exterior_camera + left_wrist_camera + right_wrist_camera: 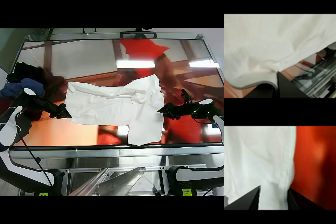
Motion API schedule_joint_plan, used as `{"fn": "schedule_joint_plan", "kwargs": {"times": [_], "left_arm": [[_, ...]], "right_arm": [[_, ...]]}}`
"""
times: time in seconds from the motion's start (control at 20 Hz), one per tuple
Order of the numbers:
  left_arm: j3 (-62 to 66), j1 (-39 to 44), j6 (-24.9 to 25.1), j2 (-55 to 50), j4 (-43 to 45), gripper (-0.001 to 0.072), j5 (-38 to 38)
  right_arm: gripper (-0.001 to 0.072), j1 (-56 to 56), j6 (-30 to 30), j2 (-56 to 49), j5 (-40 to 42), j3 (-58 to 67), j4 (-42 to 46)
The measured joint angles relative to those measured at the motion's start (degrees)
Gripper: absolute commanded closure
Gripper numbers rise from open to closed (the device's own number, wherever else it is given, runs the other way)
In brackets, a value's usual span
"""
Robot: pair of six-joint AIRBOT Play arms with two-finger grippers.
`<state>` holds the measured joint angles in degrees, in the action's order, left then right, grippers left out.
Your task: Fold the shirts.
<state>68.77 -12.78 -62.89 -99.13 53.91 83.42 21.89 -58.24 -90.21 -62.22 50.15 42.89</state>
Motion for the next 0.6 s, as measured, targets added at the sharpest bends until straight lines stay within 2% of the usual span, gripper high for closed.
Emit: {"fn": "schedule_joint_plan", "kwargs": {"times": [0.05,0.1,0.15,0.35,0.45,0.6], "left_arm": [[0.02,0.00,0.00,0.00,0.00,0.0706,0.15],[0.02,0.00,0.00,0.00,0.00,0.0697,0.13],[0.00,0.00,0.00,0.00,0.00,0.0697,0.13],[0.00,-0.04,0.17,2.16,0.00,0.0696,0.17],[0.02,-0.61,1.25,5.95,-1.27,0.0696,0.87],[0.83,-3.45,5.57,14.86,-10.64,0.0696,3.69]], "right_arm": [[0.0638,-1.09,0.02,-0.37,0.55,0.00,0.66],[0.0653,-1.84,0.00,-0.70,0.57,0.07,1.14],[0.0697,-2.45,0.00,-0.83,0.17,0.31,1.46],[0.0694,-3.28,0.00,0.52,-4.24,3.28,2.23],[0.0695,-3.02,0.00,4.39,-7.85,6.93,-1.86],[0.0694,-1.18,0.00,13.90,-11.98,13.81,-6.86]]}}
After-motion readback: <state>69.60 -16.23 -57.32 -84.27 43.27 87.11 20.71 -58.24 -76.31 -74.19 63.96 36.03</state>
